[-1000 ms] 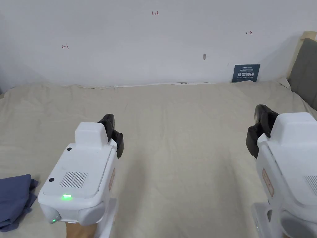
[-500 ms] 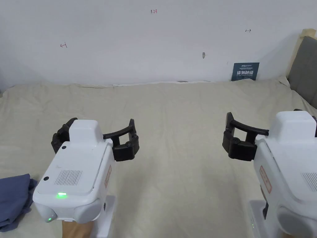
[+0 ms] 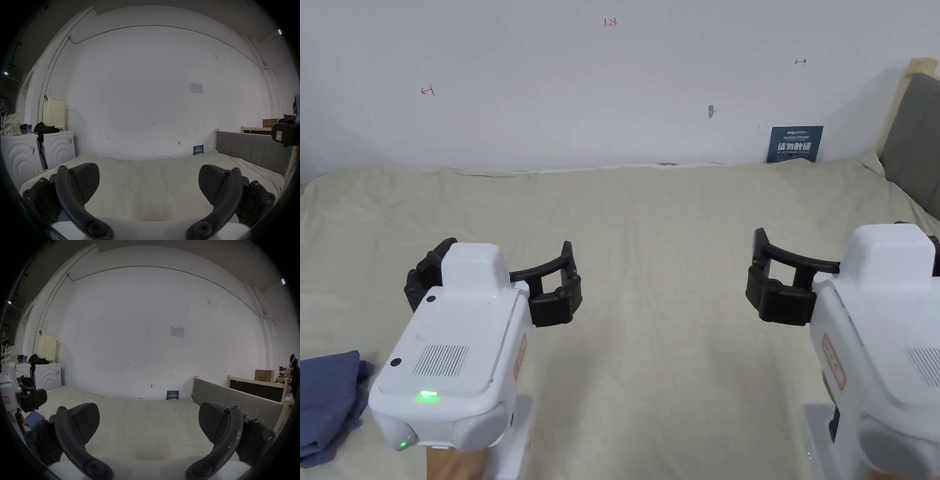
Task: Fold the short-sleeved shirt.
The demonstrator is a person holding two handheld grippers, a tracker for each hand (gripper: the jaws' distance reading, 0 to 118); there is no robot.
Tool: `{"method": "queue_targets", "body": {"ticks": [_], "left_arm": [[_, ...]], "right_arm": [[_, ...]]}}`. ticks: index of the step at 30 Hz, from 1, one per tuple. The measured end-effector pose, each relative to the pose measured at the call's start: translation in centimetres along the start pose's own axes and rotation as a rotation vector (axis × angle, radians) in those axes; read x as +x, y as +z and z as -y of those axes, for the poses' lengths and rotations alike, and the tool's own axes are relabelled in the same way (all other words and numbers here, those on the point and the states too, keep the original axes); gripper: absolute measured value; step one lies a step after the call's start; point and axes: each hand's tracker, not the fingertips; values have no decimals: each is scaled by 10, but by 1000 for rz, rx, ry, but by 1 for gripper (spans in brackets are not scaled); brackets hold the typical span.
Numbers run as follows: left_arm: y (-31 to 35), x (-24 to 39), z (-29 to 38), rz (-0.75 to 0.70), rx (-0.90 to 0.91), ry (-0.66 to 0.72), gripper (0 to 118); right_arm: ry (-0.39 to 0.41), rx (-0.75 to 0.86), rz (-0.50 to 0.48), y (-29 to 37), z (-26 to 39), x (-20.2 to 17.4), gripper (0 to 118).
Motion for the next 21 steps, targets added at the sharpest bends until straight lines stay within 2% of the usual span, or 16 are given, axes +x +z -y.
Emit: {"method": "queue_targets", "body": {"ticks": [21], "left_arm": [[1, -1, 4, -2, -2, -10, 118]], "right_arm": [[6, 1, -14, 1, -1, -6, 118]]}}
